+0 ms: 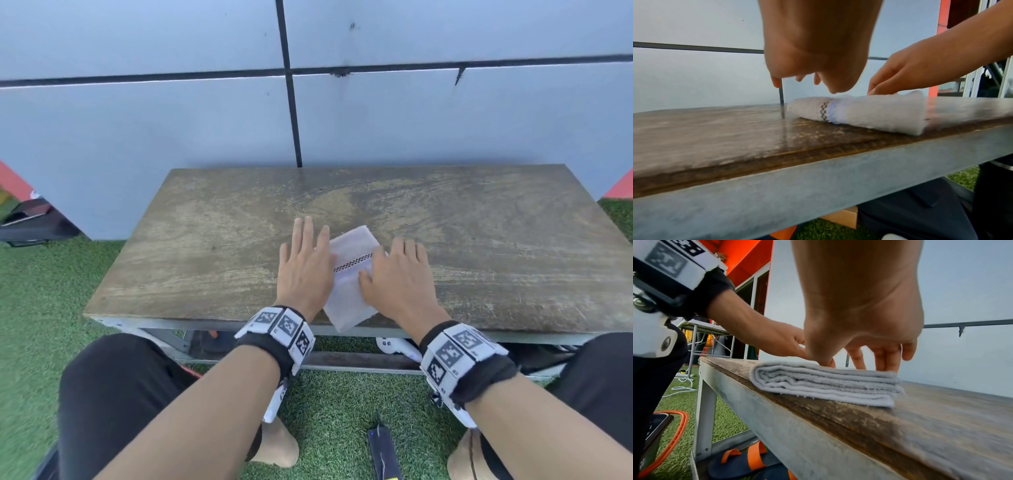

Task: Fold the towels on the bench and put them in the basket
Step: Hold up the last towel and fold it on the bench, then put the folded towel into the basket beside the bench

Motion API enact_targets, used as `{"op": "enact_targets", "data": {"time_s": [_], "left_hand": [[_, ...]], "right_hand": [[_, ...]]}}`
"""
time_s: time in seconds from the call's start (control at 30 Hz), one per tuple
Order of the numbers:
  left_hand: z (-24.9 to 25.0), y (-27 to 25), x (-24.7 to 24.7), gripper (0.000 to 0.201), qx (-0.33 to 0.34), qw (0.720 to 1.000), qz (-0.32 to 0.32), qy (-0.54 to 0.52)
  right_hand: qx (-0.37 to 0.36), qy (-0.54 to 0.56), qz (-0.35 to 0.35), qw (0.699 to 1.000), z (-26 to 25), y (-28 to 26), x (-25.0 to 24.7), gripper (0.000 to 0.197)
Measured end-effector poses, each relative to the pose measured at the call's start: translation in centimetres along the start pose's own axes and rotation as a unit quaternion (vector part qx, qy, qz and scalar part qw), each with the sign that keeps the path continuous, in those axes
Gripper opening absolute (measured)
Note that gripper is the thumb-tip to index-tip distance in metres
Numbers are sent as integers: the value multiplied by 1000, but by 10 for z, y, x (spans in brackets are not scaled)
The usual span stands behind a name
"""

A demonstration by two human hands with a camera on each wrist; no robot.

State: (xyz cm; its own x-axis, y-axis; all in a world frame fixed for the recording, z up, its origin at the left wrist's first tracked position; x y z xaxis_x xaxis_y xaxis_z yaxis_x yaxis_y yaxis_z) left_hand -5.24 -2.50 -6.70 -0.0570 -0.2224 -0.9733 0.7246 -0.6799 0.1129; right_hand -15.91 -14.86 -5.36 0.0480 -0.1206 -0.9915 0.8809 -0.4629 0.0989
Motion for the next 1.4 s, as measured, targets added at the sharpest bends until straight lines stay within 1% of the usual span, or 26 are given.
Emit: {"op": "enact_targets", "data": {"time_s": [0.03, 0.07, 0.1, 0.13, 0.17, 0.23, 0.27, 0.37, 0.47, 0.53, 0.6, 0.67, 0.7, 0.73, 0.77, 0.83, 0.9, 0.93, 0.97, 1.03, 1.1, 1.13, 1.2, 1.3, 1.37, 1.4], "left_hand": [[6, -4, 1, 53, 10, 1000, 2, -30], [12, -9, 5, 51, 18, 998, -5, -54], [17, -15, 11, 51, 19, 997, -16, -72], [21, -21, 17, 52, 12, 996, -31, -86], [22, -25, 23, 54, 3, 994, -44, -96], [19, -27, 31, 58, -6, 994, -59, -96], [16, -26, 31, 59, -3, 994, -64, -87], [4, -26, 29, 60, -1, 995, -82, -60], [-5, -29, 26, 60, -28, 993, -95, -66], [-6, -33, 27, 63, -49, 992, -85, -79], [-5, -35, 28, 77, -99, 988, -66, -94], [-4, -35, 27, 94, -172, 976, -65, -114], [-2, -35, 25, 98, -195, 972, -64, -116], [1, -34, 22, 96, -206, 970, -56, -113], [2, -33, 18, 89, -210, 971, -43, -108], [3, -29, 9, 70, -214, 969, -32, -119], [0, -25, -1, 50, -218, 960, -40, -170], [-3, -23, -6, 42, -217, 951, -43, -214], [-5, -22, -13, 31, -213, 938, -42, -272], [-9, -22, -33, 15, -200, 901, -44, -382], [-13, -26, -59, 19, -176, 881, -38, -438], [-16, -29, -74, 22, -162, 877, -29, -452], [-26, -38, -102, 25, -136, 870, -14, -474], [-49, -60, -144, 23, -129, 846, 12, -517], [-71, -79, -172, 25, -140, 832, 48, -534], [-83, -90, -185, 27, -147, 828, 69, -538]], "right_hand": [[-19, 23, 43, 999, -1, 1, -2, 34], [-48, 54, 71, 995, -2, 3, 0, 29], [-84, 93, 69, 990, -3, 5, 3, 27], [-117, 124, 42, 984, -4, 6, 8, 33], [-134, 146, -2, 980, -4, 6, 13, 42], [-123, 163, -80, 976, 1, 6, 25, 54], [-114, 160, -100, 975, 4, 5, 30, 56], [-94, 161, -109, 976, 8, 5, 36, 58], [-65, 167, -119, 977, 7, 6, 36, 60], [-49, 168, -126, 976, 5, 5, 38, 61], [-27, 186, -136, 973, 2, 5, 37, 61], [-8, 204, -145, 968, -1, 4, 37, 62], [-5, 208, -146, 967, -3, 4, 38, 63], [-5, 212, -145, 967, -3, 4, 38, 63], [-6, 217, -141, 966, -3, 4, 39, 65], [-5, 240, -128, 962, -2, 5, 39, 66], [0, 268, -102, 958, -2, 5, 34, 63], [9, 290, -87, 953, -3, 4, 29, 61], [28, 325, -79, 942, -5, 4, 23, 60], [86, 404, -96, 906, -8, 4, 10, 64], [118, 459, -146, 868, -13, 8, -3, 64], [116, 489, -172, 847, -18, 11, -10, 61], [84, 550, -208, 804, -33, 14, -28, 53], [44, 618, -216, 755, -65, 18, -62, 33], [8, 645, -214, 734, -93, 22, -86, 22], [-19, 649, -211, 730, -109, 24, -97, 23]]}}
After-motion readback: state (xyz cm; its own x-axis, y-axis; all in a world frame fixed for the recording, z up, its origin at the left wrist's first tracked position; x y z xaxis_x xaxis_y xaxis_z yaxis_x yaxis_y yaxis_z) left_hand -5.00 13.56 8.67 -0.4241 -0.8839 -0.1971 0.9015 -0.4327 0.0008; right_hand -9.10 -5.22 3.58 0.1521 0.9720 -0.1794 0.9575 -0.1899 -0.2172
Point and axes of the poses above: each hand's wrist, its own y-axis towards the middle knuckle, its own x-axis out of the palm, z = x × y, the point moved 1 cm from there along y, towards the middle knuckle, and after that the axes turned 1 degree about -y, right-handed, at the moved point
